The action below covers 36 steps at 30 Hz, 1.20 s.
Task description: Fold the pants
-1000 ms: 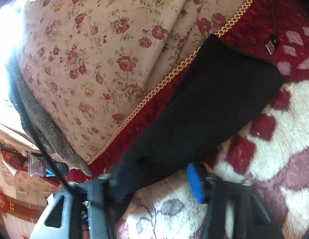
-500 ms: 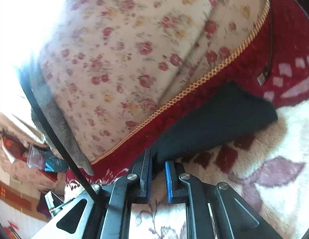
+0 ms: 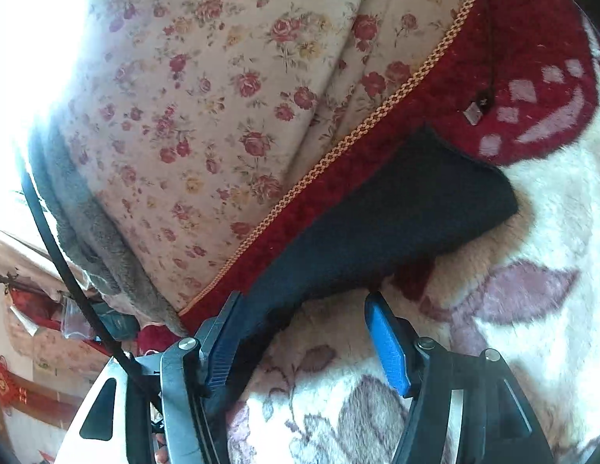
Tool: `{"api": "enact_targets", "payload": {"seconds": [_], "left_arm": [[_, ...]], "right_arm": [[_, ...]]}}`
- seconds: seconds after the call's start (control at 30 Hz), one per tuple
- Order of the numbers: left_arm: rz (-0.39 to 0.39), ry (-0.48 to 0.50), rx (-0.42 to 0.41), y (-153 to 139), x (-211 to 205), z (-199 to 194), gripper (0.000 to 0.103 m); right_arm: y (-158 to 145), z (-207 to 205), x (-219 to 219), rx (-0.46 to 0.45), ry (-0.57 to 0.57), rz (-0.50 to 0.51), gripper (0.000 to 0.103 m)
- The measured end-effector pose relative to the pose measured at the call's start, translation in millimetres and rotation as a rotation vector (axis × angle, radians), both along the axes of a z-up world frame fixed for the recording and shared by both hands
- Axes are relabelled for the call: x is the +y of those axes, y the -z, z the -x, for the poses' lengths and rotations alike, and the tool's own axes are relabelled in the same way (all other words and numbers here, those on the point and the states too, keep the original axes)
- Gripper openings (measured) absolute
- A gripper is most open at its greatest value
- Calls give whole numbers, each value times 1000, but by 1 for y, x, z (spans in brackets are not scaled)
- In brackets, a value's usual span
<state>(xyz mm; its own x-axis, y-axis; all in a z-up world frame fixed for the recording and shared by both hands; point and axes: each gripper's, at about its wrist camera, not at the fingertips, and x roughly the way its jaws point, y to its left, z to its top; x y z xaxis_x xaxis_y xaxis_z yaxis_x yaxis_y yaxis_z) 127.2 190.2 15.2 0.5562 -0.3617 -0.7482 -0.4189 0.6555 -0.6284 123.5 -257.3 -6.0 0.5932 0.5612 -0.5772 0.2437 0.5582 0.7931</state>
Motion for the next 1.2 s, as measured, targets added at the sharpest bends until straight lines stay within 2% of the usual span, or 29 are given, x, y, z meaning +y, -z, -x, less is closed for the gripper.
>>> {"api": "enact_targets", "payload": {"seconds": [0.2, 0.37, 0.47, 0.5, 0.53, 0.63, 0.8, 1.0, 1.2], "left_arm": [[-39, -11, 29, 5, -6, -17, 54], [-68, -18, 54, 10, -10, -29, 54], [-71, -16, 66, 12, -13, -32, 54], [-69, -9, 66, 11, -14, -30, 54], [-68, -1, 65, 9, -14, -28, 54], [-67, 24, 61, 5, -13, -21, 54], [-17, 11, 89, 7, -7, -9, 54], [-19, -7, 86, 3, -14, -7, 54], [-73, -5, 76, -4, -24, -11, 54]], "right_arm": [[15, -31, 5, 25, 20, -44, 61], [24, -40, 10, 52, 22, -28, 61], [28, -40, 6, 48, 33, -54, 52], [29, -40, 4, 38, 29, -71, 42], [29, -40, 4, 31, 17, -75, 38], [26, -40, 4, 9, -7, -47, 31], [19, -35, 5, -21, -34, -4, 20], [18, -20, 6, -19, -84, 49, 15], [32, -8, 4, 3, -109, 68, 13]]}}
